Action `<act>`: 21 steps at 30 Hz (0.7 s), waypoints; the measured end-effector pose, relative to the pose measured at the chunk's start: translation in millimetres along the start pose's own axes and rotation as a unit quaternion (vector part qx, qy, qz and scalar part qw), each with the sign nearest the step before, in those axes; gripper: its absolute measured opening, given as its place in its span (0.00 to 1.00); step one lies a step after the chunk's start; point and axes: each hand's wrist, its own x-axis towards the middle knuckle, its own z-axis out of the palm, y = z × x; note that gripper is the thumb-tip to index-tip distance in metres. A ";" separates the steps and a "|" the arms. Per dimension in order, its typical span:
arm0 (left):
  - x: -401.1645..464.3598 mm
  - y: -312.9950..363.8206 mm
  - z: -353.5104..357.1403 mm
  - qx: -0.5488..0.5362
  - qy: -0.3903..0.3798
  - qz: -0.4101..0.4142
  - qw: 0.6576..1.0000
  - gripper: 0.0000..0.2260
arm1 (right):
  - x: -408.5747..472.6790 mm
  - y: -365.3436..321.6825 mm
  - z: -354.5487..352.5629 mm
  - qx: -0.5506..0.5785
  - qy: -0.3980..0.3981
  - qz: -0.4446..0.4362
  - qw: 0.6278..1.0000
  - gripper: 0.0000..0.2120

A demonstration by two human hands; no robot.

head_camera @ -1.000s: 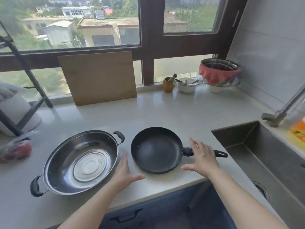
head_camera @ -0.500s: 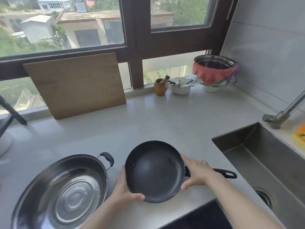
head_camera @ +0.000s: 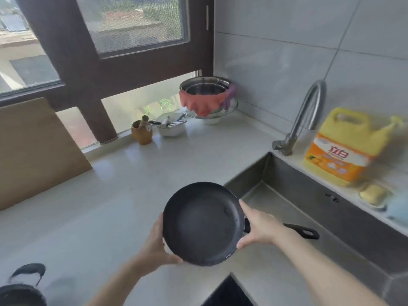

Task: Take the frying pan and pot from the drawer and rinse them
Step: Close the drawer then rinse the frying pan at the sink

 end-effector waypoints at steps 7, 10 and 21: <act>147.4 115.0 86.2 0.017 -0.144 0.087 0.986 0.60 | -44.2 130.9 -67.5 0.055 0.080 0.141 0.985 0.68; 192.7 134.2 133.9 0.020 -0.184 0.077 0.980 0.60 | -55.3 176.5 -67.3 0.087 0.090 0.197 0.972 0.69; 255.2 97.6 238.5 0.114 -0.271 0.015 0.956 0.66 | -29.8 263.0 10.5 0.182 0.064 0.272 0.943 0.64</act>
